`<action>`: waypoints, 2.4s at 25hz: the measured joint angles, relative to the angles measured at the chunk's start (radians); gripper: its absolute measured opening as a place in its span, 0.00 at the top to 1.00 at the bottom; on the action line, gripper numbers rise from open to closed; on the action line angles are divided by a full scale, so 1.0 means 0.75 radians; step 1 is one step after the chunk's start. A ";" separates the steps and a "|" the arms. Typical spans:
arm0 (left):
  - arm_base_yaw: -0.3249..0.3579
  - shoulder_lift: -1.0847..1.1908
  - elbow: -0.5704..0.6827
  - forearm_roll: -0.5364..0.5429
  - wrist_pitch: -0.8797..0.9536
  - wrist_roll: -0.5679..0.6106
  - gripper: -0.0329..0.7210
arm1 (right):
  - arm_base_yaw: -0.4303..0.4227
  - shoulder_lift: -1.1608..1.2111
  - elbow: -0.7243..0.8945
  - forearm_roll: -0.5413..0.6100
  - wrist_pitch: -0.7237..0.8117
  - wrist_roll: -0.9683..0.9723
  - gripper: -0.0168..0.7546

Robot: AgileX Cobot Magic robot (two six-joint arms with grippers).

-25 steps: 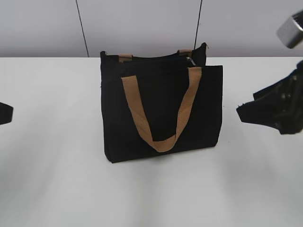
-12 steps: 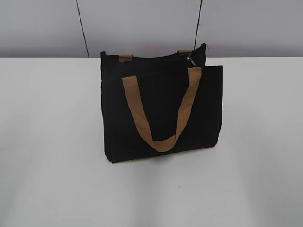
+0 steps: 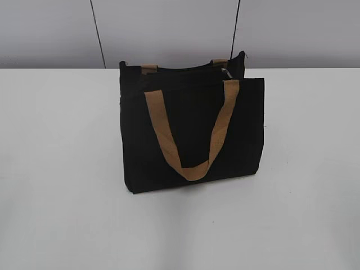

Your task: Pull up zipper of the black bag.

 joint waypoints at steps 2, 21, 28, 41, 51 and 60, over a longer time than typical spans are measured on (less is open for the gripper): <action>0.000 -0.052 0.024 -0.002 0.006 0.026 0.39 | 0.000 -0.095 0.000 -0.052 0.035 0.040 0.46; 0.000 -0.197 0.134 -0.055 -0.073 0.050 0.40 | 0.000 -0.231 0.115 -0.179 -0.084 0.152 0.50; 0.000 -0.197 0.134 -0.055 -0.073 0.050 0.40 | 0.000 -0.231 0.115 -0.180 -0.092 0.155 0.51; 0.112 -0.197 0.134 -0.056 -0.073 0.051 0.40 | -0.062 -0.231 0.115 -0.180 -0.093 0.155 0.51; 0.391 -0.234 0.134 -0.058 -0.075 0.051 0.40 | -0.181 -0.231 0.115 -0.180 -0.093 0.155 0.51; 0.524 -0.234 0.134 -0.058 -0.075 0.051 0.40 | -0.183 -0.231 0.115 -0.180 -0.093 0.155 0.51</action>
